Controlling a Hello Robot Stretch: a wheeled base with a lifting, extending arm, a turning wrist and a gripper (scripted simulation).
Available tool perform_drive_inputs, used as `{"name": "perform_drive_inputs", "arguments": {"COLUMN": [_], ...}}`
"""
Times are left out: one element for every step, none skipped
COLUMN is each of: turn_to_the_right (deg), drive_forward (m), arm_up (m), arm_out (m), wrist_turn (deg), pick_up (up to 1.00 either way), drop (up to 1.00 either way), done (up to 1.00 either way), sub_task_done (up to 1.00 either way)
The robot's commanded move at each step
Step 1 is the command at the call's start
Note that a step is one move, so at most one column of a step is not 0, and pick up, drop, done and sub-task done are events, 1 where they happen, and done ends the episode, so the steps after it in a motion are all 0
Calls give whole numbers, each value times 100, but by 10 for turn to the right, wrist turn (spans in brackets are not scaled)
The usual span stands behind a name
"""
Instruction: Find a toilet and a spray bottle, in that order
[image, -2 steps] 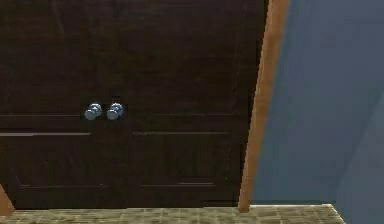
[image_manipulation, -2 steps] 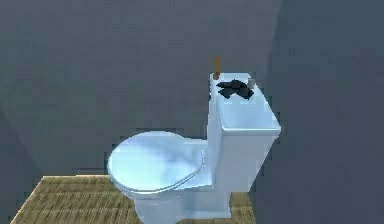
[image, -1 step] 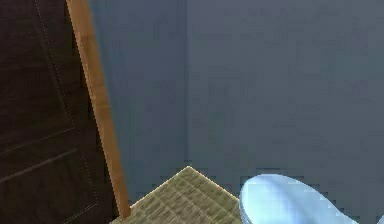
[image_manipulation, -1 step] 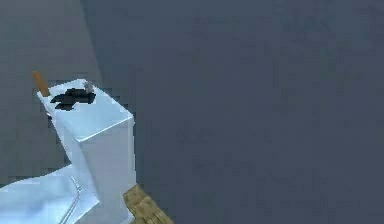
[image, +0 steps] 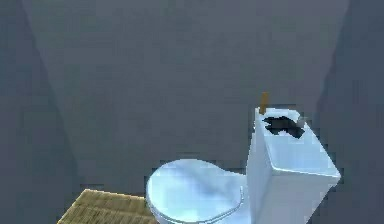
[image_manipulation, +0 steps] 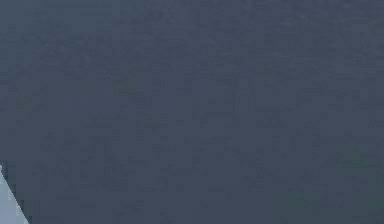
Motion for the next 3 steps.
{"name": "perform_drive_inputs", "arguments": {"turn_to_the_right": [0, -450, -450], "drive_forward": [0, 0, 0], "arm_up": [0, 0, 0], "arm_out": [0, 0, 0], "wrist_turn": [0, 0, 0], "pick_up": [0, 0, 0], "drop": [0, 0, 0], "done": [0, 0, 0], "sub_task_done": [100, 0, 0]}}
